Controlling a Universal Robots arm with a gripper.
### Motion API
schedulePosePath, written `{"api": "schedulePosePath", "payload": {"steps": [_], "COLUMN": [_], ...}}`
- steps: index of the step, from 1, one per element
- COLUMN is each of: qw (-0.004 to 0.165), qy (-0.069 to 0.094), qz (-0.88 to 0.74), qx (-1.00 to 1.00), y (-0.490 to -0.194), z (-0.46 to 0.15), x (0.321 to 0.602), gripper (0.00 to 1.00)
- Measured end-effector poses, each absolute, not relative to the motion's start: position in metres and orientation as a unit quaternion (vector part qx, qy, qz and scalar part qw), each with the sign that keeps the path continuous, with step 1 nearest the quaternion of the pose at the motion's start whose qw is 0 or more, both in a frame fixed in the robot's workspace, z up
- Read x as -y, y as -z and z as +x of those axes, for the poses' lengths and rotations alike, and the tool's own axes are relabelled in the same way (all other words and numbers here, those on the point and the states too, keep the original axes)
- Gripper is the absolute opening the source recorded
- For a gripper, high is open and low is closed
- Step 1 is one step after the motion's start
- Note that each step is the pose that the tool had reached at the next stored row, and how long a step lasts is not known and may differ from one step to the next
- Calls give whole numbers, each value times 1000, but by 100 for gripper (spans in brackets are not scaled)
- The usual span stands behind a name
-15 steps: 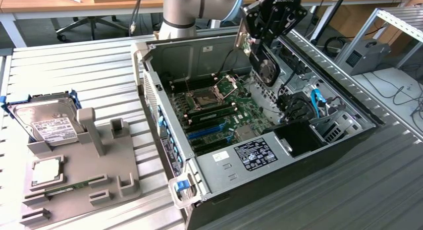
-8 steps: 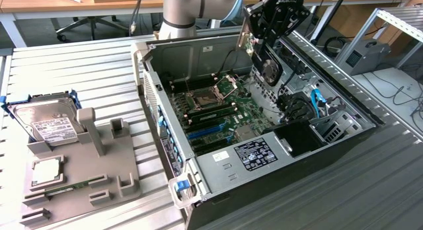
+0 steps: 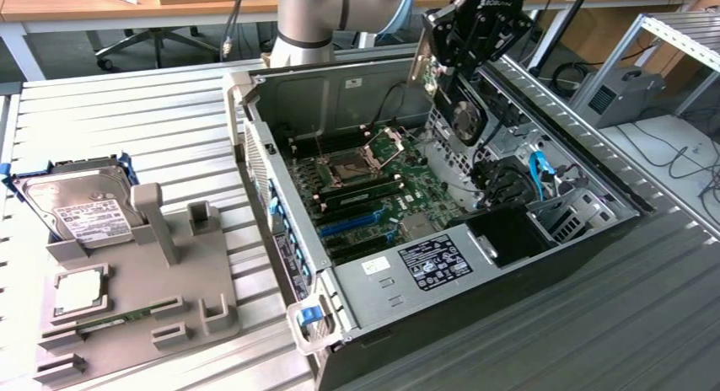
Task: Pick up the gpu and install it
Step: 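Pick up the gpu and move the gpu toward the slot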
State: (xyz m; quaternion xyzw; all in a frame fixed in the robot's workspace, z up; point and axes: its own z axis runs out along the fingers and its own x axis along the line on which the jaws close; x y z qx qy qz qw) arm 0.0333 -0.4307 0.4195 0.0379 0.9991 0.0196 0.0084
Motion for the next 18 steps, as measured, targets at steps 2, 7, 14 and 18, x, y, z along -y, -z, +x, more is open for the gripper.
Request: {"api": "schedulePosePath", "payload": {"steps": [2, 7, 14, 18], "qw": [8, 8, 7, 6], "qy": [-20, -20, -20, -20], "qz": [38, 38, 38, 38], "qx": [-999, -999, -999, -999], "y": [-419, -418, -416, -415], "z": [36, 42, 52, 59], "x": [431, 430, 430, 429], "gripper": [26, 26, 26, 26]}}
